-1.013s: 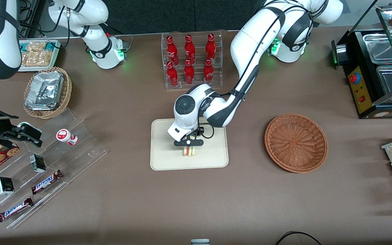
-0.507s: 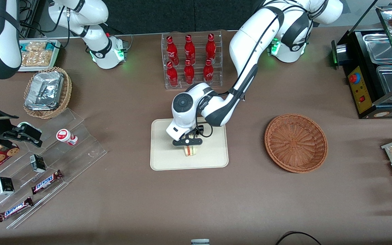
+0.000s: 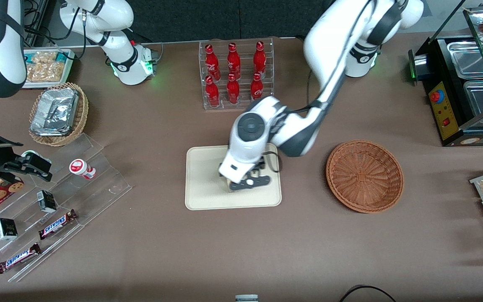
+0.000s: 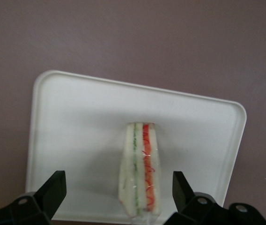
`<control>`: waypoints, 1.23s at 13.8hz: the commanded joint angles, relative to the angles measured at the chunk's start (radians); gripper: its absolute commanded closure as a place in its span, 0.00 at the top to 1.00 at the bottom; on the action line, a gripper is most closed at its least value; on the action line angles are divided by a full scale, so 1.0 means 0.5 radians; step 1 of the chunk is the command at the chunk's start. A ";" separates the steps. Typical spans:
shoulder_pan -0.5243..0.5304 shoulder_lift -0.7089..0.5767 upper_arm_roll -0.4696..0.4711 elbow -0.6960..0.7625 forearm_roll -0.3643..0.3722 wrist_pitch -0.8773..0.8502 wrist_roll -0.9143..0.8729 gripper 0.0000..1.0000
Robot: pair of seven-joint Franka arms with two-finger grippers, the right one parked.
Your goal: Place sandwich from basket to tray
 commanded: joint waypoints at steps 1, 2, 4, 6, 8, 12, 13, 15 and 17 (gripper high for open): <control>0.141 -0.430 -0.014 -0.534 -0.094 0.004 0.263 1.00; 0.190 -0.565 -0.014 -0.702 -0.094 0.022 0.358 1.00; 0.297 -0.756 -0.014 -0.906 -0.094 0.007 0.484 0.99; 0.426 -0.928 -0.014 -1.129 -0.094 0.013 0.659 0.99; 0.558 -1.124 -0.011 -1.347 -0.094 0.013 0.879 0.99; 0.886 -1.495 -0.005 -1.685 -0.094 -0.069 1.285 1.00; 0.939 -1.584 -0.005 -1.734 -0.094 -0.130 1.304 1.00; 1.034 -1.725 0.001 -1.741 -0.094 -0.305 1.307 1.00; 1.074 -1.827 0.001 -1.698 -0.078 -0.425 1.319 1.00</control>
